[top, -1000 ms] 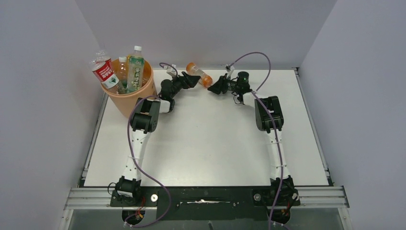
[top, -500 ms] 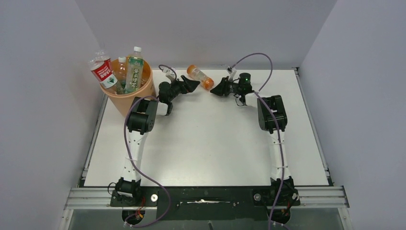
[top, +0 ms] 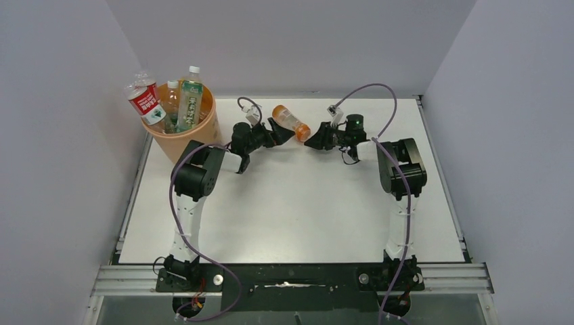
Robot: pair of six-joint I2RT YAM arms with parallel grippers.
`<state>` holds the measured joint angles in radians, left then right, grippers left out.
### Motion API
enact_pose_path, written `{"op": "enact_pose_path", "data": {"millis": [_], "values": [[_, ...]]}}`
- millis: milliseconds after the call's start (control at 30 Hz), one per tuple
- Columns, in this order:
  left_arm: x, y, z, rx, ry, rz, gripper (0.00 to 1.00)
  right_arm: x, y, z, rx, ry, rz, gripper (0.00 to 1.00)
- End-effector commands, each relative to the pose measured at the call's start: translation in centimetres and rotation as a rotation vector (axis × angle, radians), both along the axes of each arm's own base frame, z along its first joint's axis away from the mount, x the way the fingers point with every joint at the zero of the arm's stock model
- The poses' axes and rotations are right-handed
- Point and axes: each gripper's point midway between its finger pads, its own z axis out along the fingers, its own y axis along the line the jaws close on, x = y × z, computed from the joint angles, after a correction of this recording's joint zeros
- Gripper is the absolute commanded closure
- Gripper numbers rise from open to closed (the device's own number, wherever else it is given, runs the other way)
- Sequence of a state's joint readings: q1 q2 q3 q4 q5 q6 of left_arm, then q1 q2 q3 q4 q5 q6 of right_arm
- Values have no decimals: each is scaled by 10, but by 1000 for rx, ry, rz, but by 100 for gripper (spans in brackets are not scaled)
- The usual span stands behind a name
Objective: Put the plastic bottles in the bin
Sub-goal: Move the plastic bottle to the center of the board.
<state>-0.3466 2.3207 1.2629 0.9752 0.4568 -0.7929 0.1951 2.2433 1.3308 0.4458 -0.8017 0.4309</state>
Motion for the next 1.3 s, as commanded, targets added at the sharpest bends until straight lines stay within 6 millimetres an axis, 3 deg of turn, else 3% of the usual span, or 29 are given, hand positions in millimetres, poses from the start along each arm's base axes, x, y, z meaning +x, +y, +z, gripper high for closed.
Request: {"op": "enact_pose_path", "data": {"millis": [0, 133, 367, 633, 867, 1267], "values": [[-32, -22, 46, -14, 10, -20, 3, -22, -4, 37, 1, -31, -19, 71], [-71, -17, 43, -32, 110, 5, 3, -58, -3, 35, -52, 18, -17, 71], [-111, 6, 38, 91, 252, 90, 3, -114, 5, 33, -124, 33, -20, 71], [-147, 17, 25, 30, 355, 123, 3, -145, 17, 31, -162, 35, -19, 71], [-149, 23, 24, -5, 382, 162, 3, -151, 29, 40, -165, 9, -26, 71], [-135, 25, 47, -181, 390, 234, 3, -173, 35, 63, -159, -60, -33, 71]]}}
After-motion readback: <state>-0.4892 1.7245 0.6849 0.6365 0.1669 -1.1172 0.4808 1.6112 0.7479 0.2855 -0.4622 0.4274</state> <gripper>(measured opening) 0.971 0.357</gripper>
